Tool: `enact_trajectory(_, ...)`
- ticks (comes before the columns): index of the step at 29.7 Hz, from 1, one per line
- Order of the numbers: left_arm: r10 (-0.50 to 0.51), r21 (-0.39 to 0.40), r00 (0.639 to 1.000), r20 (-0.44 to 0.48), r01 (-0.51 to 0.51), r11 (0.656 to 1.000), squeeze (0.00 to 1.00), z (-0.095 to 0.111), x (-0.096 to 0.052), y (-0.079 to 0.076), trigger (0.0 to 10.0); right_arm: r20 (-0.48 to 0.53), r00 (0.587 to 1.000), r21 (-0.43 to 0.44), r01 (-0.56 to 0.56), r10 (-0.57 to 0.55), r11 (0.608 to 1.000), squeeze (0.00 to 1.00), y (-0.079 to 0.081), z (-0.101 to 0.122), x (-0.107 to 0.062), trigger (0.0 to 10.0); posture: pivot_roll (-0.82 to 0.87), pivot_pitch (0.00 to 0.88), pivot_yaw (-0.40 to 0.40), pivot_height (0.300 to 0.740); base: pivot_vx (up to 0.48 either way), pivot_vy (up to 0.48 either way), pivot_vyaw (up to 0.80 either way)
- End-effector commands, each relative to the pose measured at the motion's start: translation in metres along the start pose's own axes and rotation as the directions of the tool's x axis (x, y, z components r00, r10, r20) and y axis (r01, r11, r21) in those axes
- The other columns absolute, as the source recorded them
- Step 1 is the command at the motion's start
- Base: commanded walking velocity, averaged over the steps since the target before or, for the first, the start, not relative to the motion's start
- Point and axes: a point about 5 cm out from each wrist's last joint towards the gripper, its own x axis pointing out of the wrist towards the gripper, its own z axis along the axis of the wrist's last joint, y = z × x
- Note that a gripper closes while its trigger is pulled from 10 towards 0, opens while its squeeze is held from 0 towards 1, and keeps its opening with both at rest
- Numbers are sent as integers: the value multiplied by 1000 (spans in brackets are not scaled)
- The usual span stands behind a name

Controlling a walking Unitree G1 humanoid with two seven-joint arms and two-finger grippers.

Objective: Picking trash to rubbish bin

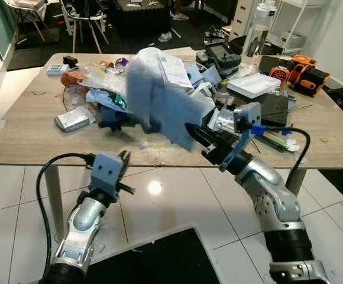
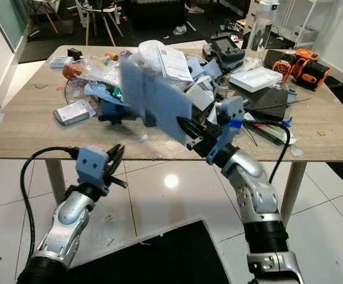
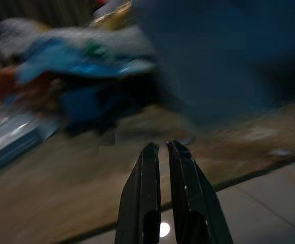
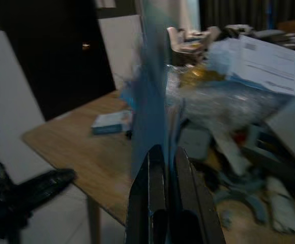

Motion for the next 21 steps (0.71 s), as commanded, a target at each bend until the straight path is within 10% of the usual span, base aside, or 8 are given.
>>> enact_trajectory(1, 100, 0, 993, -69, -100, 995, 0, -10, -3, 14, 10000, -7, 1000, -30, 7, -7, 1000, 0, 5, -4, -8, 0, -9, 74, 4, 740, 0, 0, 0)
enact_trajectory(7, 199, 45, 973, -115, -195, 980, 0, -17, -9, 34, 10000, -46, 993, -7, -111, 111, 994, 0, 26, -12, -14, 0, -11, 76, 3, 740, 0, 0, 0)
enact_trajectory(21, 58, -41, 996, -69, -61, 997, 0, -10, -26, 52, 10000, -33, 924, 123, -376, 382, 919, 0, 61, 1, -17, 0, -3, 80, -11, 740, 0, 0, 0)
